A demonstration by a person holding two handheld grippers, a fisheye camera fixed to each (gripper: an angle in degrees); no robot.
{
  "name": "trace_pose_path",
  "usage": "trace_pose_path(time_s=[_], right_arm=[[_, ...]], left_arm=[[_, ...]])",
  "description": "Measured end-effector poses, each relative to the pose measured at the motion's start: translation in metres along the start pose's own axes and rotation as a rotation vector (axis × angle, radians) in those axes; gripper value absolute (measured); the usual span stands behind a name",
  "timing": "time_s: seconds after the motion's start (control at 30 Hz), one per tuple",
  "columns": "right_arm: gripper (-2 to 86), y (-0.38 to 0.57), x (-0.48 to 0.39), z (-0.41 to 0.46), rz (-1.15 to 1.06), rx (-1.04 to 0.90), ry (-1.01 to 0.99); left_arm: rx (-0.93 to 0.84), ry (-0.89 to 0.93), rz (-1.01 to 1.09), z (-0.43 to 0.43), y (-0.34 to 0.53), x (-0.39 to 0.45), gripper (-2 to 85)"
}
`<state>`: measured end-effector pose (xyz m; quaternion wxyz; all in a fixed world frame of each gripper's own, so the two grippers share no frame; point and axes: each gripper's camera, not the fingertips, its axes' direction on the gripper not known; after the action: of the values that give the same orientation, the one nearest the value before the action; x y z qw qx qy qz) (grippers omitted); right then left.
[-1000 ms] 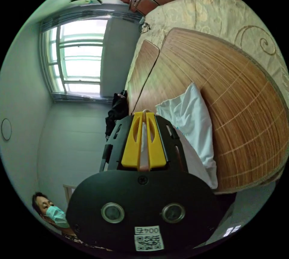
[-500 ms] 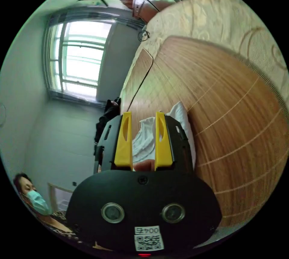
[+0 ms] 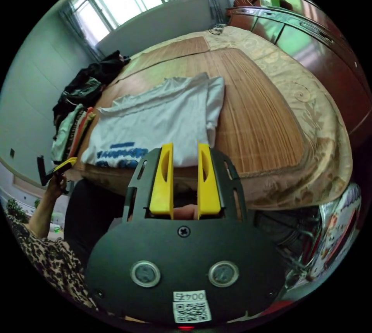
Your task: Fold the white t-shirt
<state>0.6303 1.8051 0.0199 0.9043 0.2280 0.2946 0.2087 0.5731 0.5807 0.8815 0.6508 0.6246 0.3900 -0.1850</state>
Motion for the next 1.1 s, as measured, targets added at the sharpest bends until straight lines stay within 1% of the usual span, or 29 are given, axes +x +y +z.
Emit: trace_pose_path(time_s=[0.07, 0.17, 0.3, 0.33, 0.43, 0.6, 0.73, 0.87, 0.97, 1.1], right_arm=[[9.2, 0.006, -0.01, 0.007, 0.007, -0.009, 0.052], [8.4, 0.01, -0.033, 0.023, -0.007, -0.028, 0.151], [7.8, 0.001, -0.06, 0.059, -0.047, -0.176, 0.287], [7.3, -0.002, -0.065, 0.059, -0.069, -0.179, 0.293], [6.6, -0.004, -0.065, 0.059, -0.055, -0.176, 0.259], [6.0, -0.009, -0.048, 0.055, 0.004, -0.176, 0.153], [4.8, -0.01, -0.047, 0.053, 0.008, -0.165, 0.16], [3.7, -0.01, -0.04, 0.045, 0.007, -0.154, 0.138], [5.9, -0.002, -0.028, 0.027, -0.029, -0.094, 0.131], [10.5, -0.001, -0.001, 0.008, -0.049, -0.026, 0.009]], left_arm=[[-0.007, -0.066, 0.043, 0.014, 0.011, 0.028, 10.0], [-0.034, -0.112, 0.077, 0.037, 0.008, 0.055, 9.8], [-0.092, -0.129, 0.118, 0.067, 0.005, 0.085, 8.3], [-0.087, -0.15, 0.126, 0.071, 0.006, 0.093, 7.9], [-0.054, -0.161, 0.119, 0.072, 0.008, 0.105, 7.4], [-0.103, -0.137, 0.143, 0.089, 0.018, 0.115, 4.5], [-0.119, -0.112, 0.152, 0.092, 0.019, 0.116, 2.5], [-0.147, -0.094, 0.14, 0.083, 0.025, 0.098, 1.5], [-0.149, -0.13, 0.1, 0.076, 0.03, 0.082, 1.0], [-0.177, -0.139, 0.096, 0.075, 0.034, 0.079, 0.8]])
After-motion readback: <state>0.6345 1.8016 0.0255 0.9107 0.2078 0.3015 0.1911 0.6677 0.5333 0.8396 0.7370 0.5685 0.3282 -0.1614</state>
